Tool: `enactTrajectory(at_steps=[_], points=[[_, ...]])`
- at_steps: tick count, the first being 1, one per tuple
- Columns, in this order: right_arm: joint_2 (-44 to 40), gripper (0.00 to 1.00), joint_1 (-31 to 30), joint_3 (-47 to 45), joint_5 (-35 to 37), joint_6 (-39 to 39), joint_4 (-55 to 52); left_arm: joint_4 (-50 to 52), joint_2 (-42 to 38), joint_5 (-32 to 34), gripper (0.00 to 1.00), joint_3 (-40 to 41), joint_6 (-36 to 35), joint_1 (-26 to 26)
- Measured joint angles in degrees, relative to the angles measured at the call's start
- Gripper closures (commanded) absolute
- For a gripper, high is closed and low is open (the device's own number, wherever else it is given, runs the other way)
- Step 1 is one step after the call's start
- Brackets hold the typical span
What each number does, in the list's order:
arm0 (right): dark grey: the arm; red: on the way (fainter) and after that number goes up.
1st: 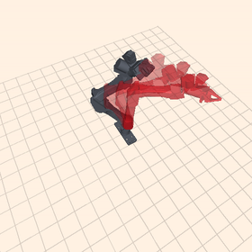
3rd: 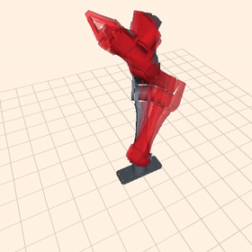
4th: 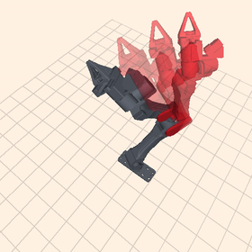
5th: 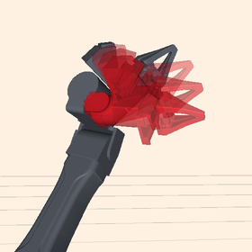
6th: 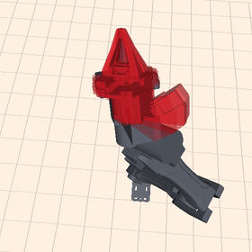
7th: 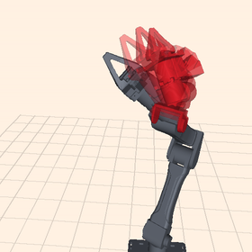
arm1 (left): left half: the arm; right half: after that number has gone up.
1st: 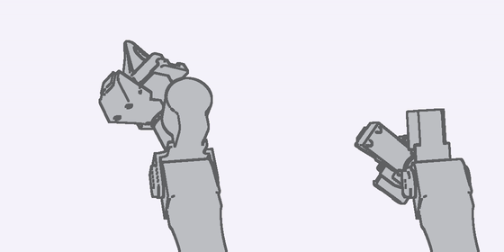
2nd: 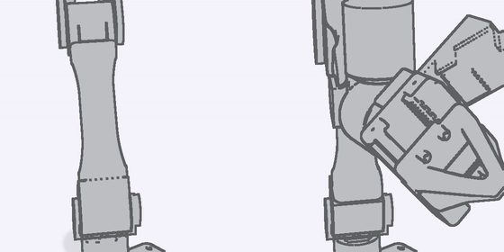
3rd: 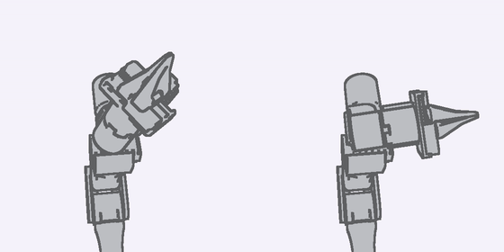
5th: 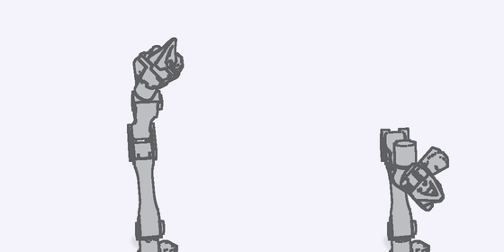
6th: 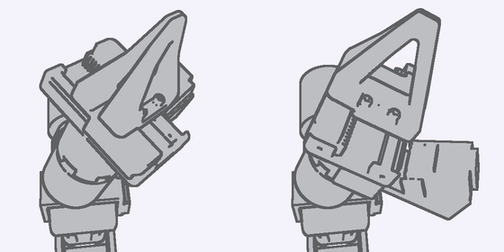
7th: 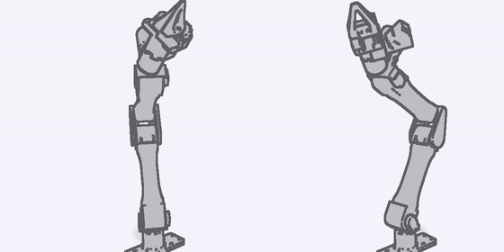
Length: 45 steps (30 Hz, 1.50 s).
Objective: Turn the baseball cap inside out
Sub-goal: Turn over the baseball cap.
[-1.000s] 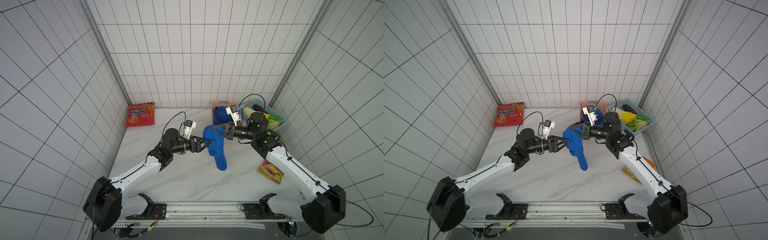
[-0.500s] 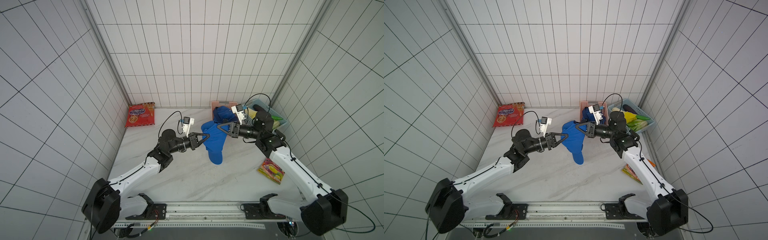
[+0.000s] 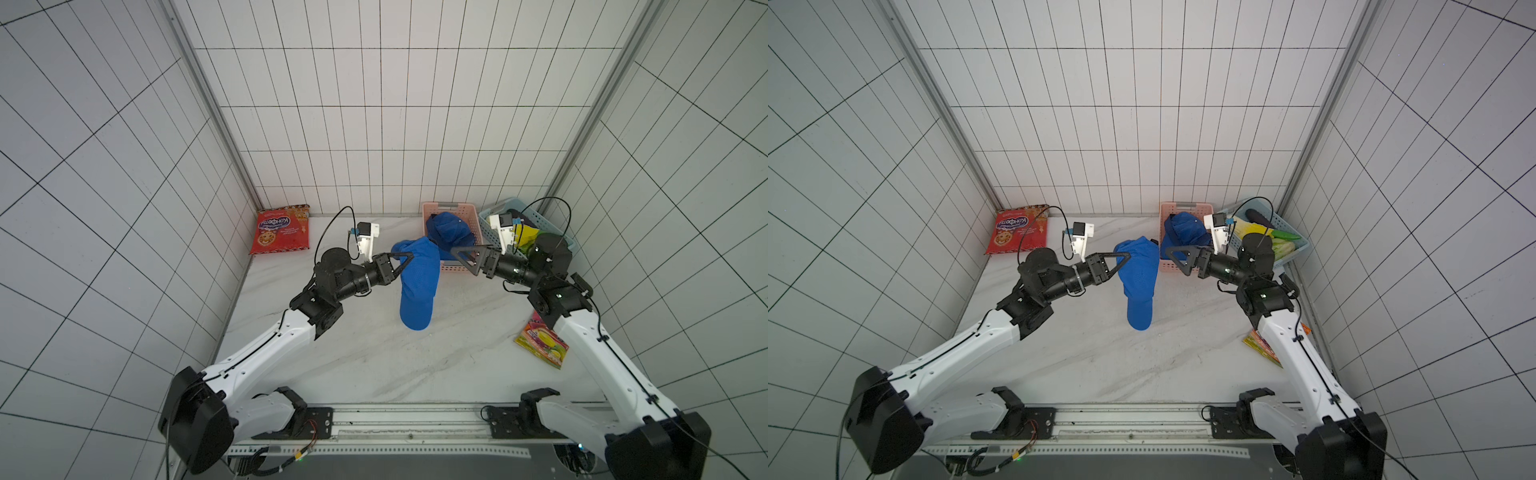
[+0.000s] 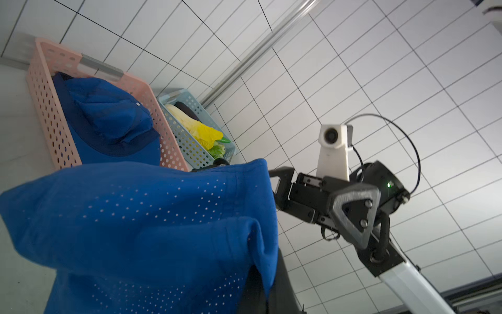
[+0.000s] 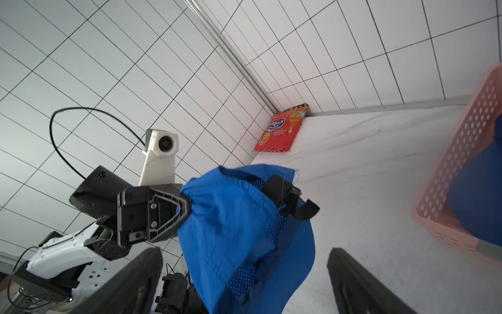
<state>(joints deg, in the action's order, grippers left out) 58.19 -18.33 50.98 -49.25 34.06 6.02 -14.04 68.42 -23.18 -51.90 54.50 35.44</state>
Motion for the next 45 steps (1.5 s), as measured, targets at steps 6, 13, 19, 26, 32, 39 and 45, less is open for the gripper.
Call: enactTrajectory(at_steps=[6, 13, 19, 26, 32, 39, 45], points=[[-5.6, 0.01, -8.02, -7.56, 7.21, -10.75, -1.55, 0.24, 0.9, 7.21, 1.0, -0.44, 10.08, 1.62], [0.02, 0.01, -20.55, -8.57, 17.14, -23.06, -0.83, 2.16, 2.54, 9.81, 1.0, -2.84, 14.05, 3.74], [7.58, 0.01, -26.4, -7.65, 24.59, -27.34, 1.9, 2.6, 2.54, 11.85, 1.0, -3.15, 15.21, 5.35], [9.4, 0.48, -27.52, -6.03, 34.8, -27.91, 3.74, 3.32, 2.51, 13.11, 1.0, -3.48, 15.56, 5.51], [8.17, 1.0, -27.15, -5.55, 35.93, -27.63, 3.56, 4.92, 2.14, 14.27, 1.0, -3.48, 15.02, 5.49], [5.81, 1.0, -17.09, -5.44, 16.83, -21.07, 3.48, 6.03, -0.76, 14.16, 0.37, -3.37, 11.47, 1.01], [7.61, 1.0, -8.85, 0.44, -2.43, -17.2, -3.61, 5.64, -3.76, 8.37, 0.35, -2.36, 5.75, -8.52]])
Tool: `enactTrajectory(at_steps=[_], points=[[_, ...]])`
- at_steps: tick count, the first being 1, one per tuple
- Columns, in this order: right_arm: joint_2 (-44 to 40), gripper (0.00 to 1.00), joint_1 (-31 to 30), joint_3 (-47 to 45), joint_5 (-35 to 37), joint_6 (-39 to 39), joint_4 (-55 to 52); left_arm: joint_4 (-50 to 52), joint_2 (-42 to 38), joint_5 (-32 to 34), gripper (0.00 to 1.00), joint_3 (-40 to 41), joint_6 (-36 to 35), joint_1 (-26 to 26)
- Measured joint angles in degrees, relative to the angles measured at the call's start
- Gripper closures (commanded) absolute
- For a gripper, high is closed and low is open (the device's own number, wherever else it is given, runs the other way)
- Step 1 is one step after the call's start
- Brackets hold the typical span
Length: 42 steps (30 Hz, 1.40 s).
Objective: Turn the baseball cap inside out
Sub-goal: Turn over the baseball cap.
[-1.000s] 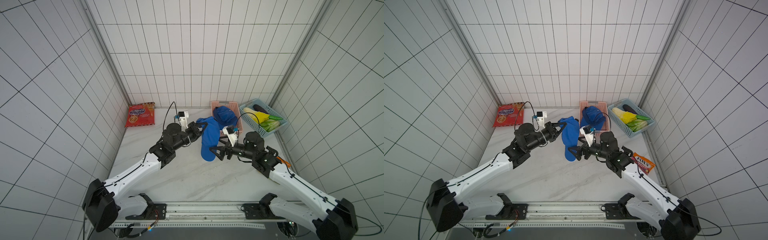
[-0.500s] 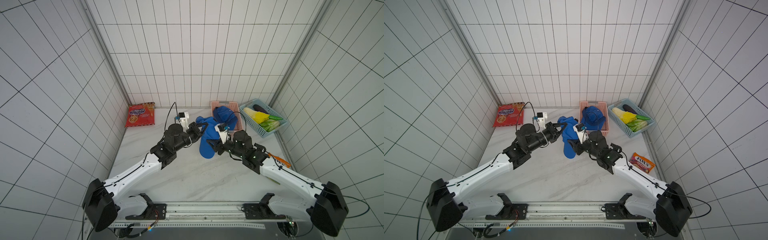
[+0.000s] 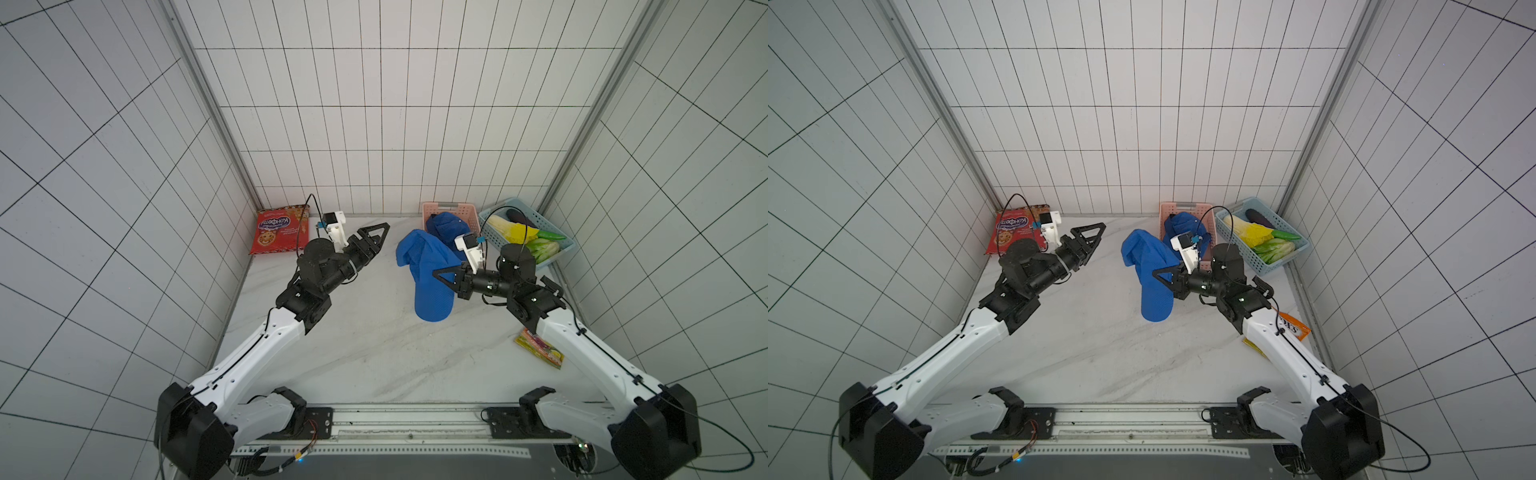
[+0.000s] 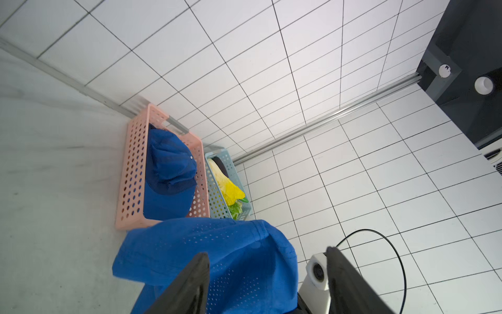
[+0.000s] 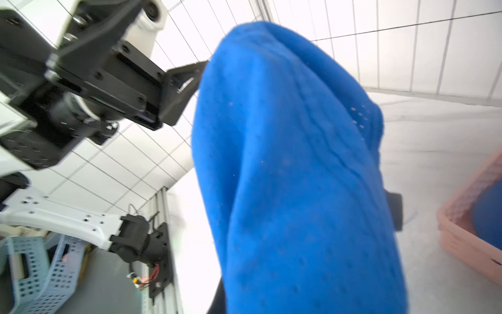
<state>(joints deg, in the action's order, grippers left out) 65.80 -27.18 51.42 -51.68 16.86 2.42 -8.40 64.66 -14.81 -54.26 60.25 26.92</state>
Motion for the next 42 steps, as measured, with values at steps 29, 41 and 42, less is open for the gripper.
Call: enactTrajectory(at_steps=[29, 41, 42], points=[[0.96, 1.0, 2.84, 9.9, -19.47, -3.17, -15.67, 16.17, -3.13, -5.6, 0.55, -3.02, -39.26, 11.93], [0.33, 1.0, 2.84, 10.4, -19.67, -3.34, -16.96, 23.39, 3.54, -2.73, 0.39, -6.93, -45.72, 11.93], [0.33, 1.0, 2.84, 10.49, -19.67, -3.37, -17.03, 23.69, 3.96, -2.73, 0.39, -7.06, -45.7, 11.93]])
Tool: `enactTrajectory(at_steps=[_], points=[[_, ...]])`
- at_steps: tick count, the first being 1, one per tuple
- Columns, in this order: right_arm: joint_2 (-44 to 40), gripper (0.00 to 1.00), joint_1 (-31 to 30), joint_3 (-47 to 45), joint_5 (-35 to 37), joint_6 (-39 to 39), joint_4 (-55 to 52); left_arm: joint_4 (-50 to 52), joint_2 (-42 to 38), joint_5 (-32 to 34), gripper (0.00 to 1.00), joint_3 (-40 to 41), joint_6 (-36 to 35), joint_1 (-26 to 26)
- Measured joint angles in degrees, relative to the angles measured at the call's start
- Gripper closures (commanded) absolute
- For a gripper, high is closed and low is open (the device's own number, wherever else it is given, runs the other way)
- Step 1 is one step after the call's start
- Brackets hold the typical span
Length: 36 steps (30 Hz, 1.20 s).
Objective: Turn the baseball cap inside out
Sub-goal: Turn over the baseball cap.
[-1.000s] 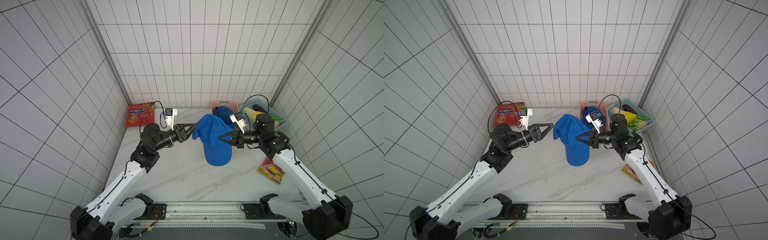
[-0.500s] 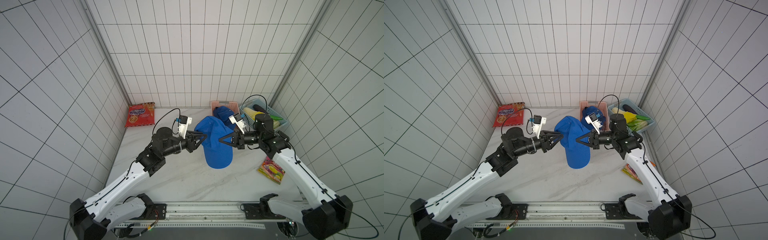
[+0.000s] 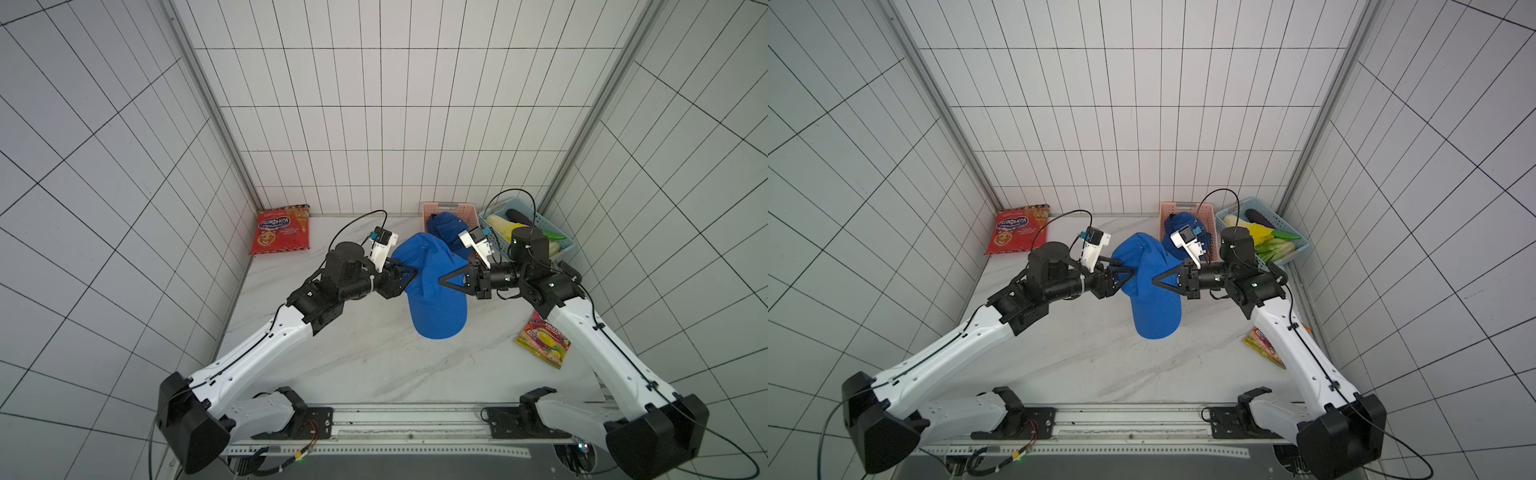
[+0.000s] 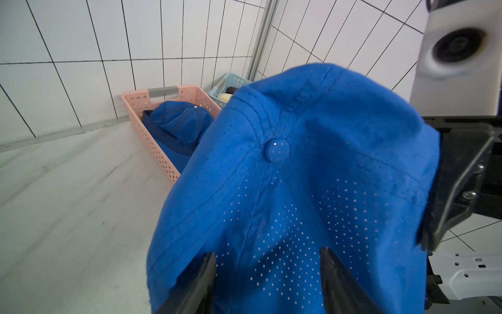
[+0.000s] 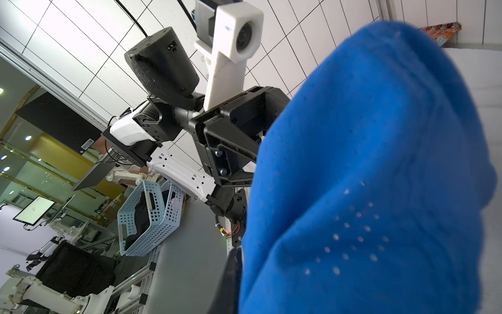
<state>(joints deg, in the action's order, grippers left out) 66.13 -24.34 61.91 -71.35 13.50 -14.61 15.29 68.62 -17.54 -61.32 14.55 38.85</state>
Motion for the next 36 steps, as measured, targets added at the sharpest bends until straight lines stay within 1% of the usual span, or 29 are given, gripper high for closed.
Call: enactTrajectory(at_steps=[2, 10, 12, 16, 19, 21, 24, 27, 29, 33, 35, 36], points=[[0.0, 1.0, 0.0, 0.28, 0.0, 0.0, -0.17, 0.31, 0.61, 0.0, 0.41, -0.17, 0.11, 0.0], [-0.04, 1.0, -0.02, 0.46, 0.0, -0.02, -0.31, -0.83, 3.52, -1.86, 0.65, -0.61, 3.02, 0.0], [-0.04, 1.0, 0.0, 0.46, 0.04, -0.07, -0.35, -1.2, 4.44, -2.78, 0.75, -0.76, 3.96, 0.0], [-0.33, 1.0, 0.0, 0.46, 0.24, -0.5, -0.83, -1.36, 5.11, -3.72, 1.0, -1.07, 5.25, 0.0], [-0.55, 1.0, 0.09, 0.46, 0.42, -1.09, -1.18, -1.51, 3.98, -2.19, 1.0, -0.98, 6.54, -0.02], [-0.7, 1.0, 0.52, 0.42, 0.55, -1.33, -1.14, -2.71, 1.49, -1.11, 1.0, 0.04, 7.93, -0.46], [-1.11, 1.0, 1.79, -0.09, 0.9, -1.53, -0.42, -7.89, -4.31, -2.01, 1.0, 3.96, 11.8, -3.54], [-1.22, 1.0, 2.62, -0.92, 1.38, -1.05, 2.34, -16.55, -9.75, -6.91, 1.0, 9.99, 17.92, -8.17], [-1.29, 1.0, 2.64, -1.86, 1.31, -0.09, 4.66, -22.43, -11.28, -11.15, 1.0, 13.49, 21.99, -10.1], [-1.75, 1.0, 3.15, -4.48, 1.2, 3.08, 9.18, -31.12, -11.28, -17.86, 1.0, 17.03, 29.0, -12.28], [-2.08, 1.0, 3.52, -5.53, 1.07, 4.72, 11.02, -35.1, -11.3, -19.45, 1.0, 18.51, 31.82, -12.59], [-2.23, 1.0, 3.76, -5.92, 1.03, 5.55, 11.96, -38.07, -11.52, -19.69, 1.0, 20.48, 33.51, -12.76]])
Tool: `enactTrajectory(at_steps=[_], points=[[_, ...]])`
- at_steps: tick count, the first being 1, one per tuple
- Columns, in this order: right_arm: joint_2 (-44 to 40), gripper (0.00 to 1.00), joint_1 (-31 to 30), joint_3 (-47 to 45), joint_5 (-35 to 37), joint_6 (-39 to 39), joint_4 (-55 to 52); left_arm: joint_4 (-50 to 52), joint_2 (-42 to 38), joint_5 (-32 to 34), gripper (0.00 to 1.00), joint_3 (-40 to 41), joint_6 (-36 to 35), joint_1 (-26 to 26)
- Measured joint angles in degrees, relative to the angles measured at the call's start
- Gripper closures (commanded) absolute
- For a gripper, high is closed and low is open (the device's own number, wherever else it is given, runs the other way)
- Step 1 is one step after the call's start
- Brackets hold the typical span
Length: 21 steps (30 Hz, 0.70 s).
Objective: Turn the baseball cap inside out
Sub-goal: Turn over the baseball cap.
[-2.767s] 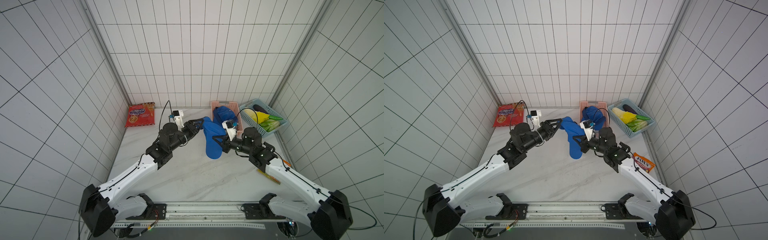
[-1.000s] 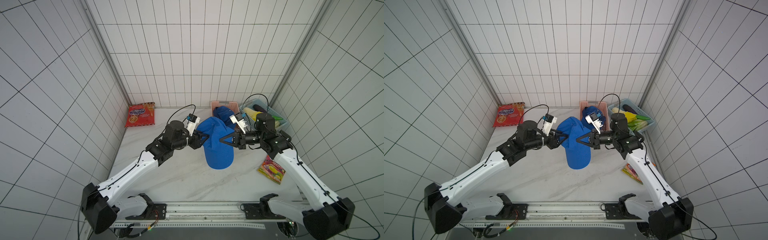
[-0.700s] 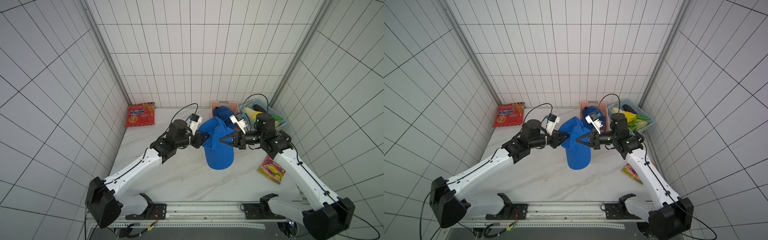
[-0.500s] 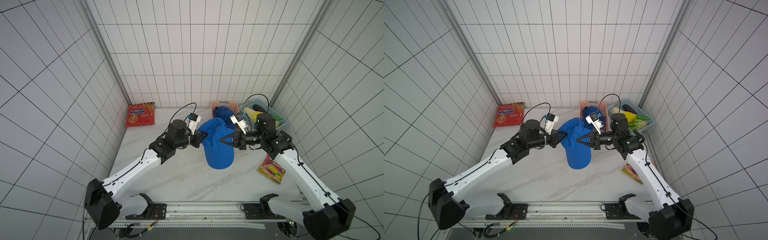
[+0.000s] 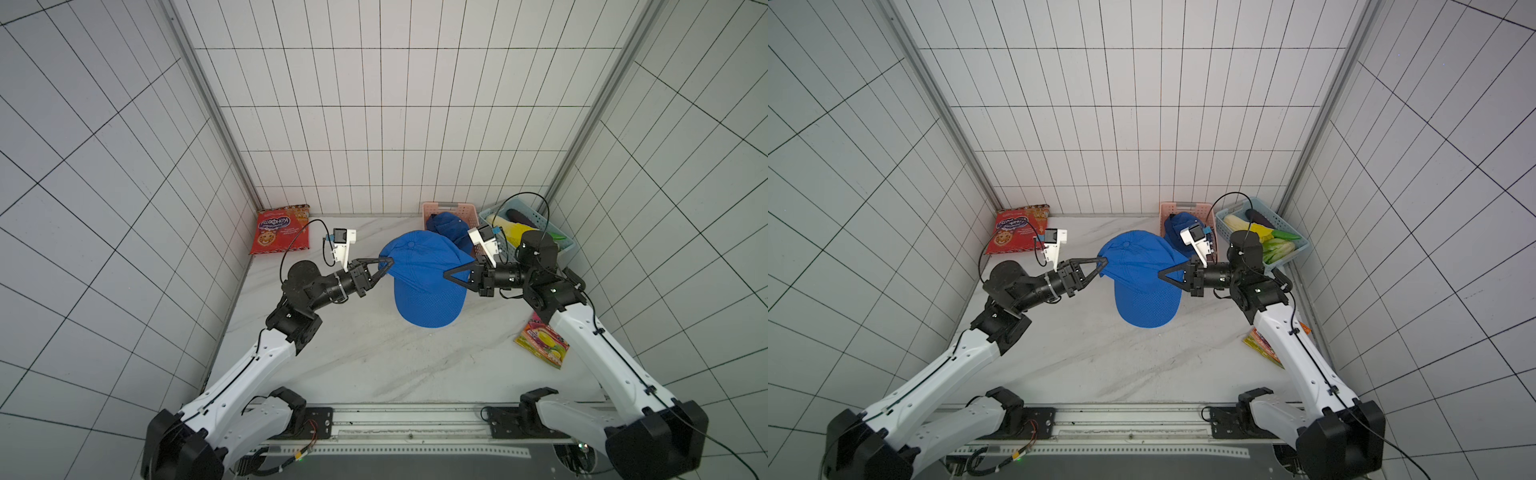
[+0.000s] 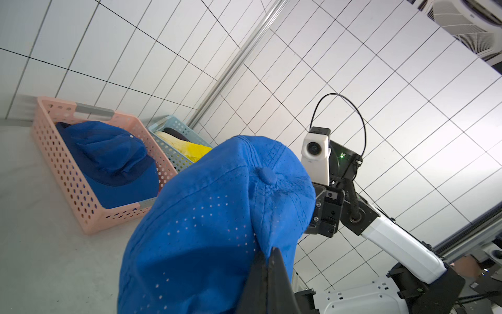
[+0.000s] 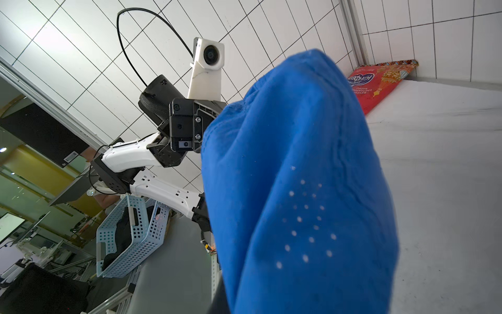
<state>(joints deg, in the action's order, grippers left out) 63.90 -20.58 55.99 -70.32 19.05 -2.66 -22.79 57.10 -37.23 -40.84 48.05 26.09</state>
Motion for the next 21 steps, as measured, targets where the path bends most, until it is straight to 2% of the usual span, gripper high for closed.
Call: enactTrajectory(at_steps=[2, 3, 4, 7, 10, 16, 21], points=[[-0.35, 1.0, 0.11, -0.33, -0.15, 0.9, 0.81, -2.43, -0.42, 0.44, 0.98, 3.19, 2.08, -0.22], [-0.57, 1.0, 0.11, -0.52, -0.17, 1.16, 0.96, -2.78, -0.55, 0.74, 0.86, 4.37, 2.75, -0.28], [-0.72, 1.0, 0.11, -0.72, -0.17, 1.36, 0.98, -2.62, -0.59, 1.07, 0.8, 4.92, 2.99, -0.28], [-1.09, 1.0, 1.14, -0.94, 0.26, 0.7, -0.61, 1.14, -1.22, 2.08, 0.62, 3.96, 1.68, -1.7], [-1.18, 1.0, 0.94, -0.39, 1.53, -4.11, -6.34, 8.37, -1.75, 1.44, 0.47, 0.04, -2.99, -2.1], [0.46, 1.0, -4.22, 6.01, 8.26, -22.12, -24.74, 17.51, -3.06, 0.22, 0.36, -4.92, -13.9, -1.86], [2.01, 1.0, -10.01, 9.94, 14.82, -34.01, -35.41, 25.27, 0.5, -2.89, 0.35, -10.69, -23.26, -0.98]])
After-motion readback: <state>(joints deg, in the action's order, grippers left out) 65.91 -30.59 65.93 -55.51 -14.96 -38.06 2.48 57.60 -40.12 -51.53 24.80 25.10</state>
